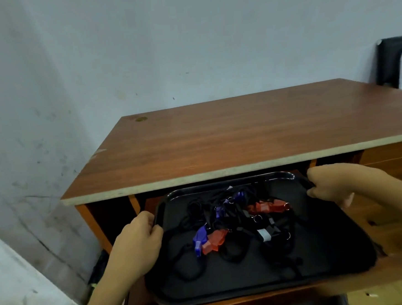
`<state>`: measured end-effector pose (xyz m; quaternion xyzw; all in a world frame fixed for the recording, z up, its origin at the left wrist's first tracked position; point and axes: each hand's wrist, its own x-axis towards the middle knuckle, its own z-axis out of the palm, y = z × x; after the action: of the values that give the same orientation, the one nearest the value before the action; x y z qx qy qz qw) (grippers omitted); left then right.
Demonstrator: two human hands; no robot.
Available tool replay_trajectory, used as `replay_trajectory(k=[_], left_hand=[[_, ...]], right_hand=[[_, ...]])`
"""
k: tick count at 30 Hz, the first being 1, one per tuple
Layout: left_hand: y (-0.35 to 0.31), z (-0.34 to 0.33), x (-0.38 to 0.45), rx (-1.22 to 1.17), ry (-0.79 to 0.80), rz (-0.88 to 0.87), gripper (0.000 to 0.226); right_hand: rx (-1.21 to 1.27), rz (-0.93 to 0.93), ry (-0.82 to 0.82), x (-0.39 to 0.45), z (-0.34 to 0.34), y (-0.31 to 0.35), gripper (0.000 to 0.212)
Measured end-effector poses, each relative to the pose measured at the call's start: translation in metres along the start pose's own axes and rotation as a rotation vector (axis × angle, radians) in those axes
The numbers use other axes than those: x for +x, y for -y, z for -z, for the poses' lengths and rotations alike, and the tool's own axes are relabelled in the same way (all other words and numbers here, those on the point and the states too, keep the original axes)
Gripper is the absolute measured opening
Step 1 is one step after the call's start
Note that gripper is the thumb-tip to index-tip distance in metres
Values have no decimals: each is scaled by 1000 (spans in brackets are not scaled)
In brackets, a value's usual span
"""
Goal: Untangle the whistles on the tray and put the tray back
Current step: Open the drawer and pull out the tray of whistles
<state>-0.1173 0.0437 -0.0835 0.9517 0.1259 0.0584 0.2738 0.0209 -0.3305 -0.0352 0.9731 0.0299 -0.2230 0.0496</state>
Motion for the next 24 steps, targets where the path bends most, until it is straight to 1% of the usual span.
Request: replay_trajectory(k=[3,6,8,13,15,19,24], left_hand=[[-3,17,3,-6,-25,3,7],[-6,31,10,-4,19,16,12],[-8,38,11,5,37,25,10],[-19,58,24,-97,-44,-8,10],[-23,64,40,-78,-76,-21,12],[-25,71,87,-52,-142,-52,15],[-41,72,166,-44,-188,-30,17]], right_hand=[[37,8,-2,-21,26,2,26],[50,42,-64,-29,52,-2,32],[74,32,-82,-32,65,-4,38],[191,42,-152,-31,89,-3,40],[185,57,-192,-24,96,-1,37],[253,93,-316,5,111,9,28],[360,56,-454,68,123,26,38]])
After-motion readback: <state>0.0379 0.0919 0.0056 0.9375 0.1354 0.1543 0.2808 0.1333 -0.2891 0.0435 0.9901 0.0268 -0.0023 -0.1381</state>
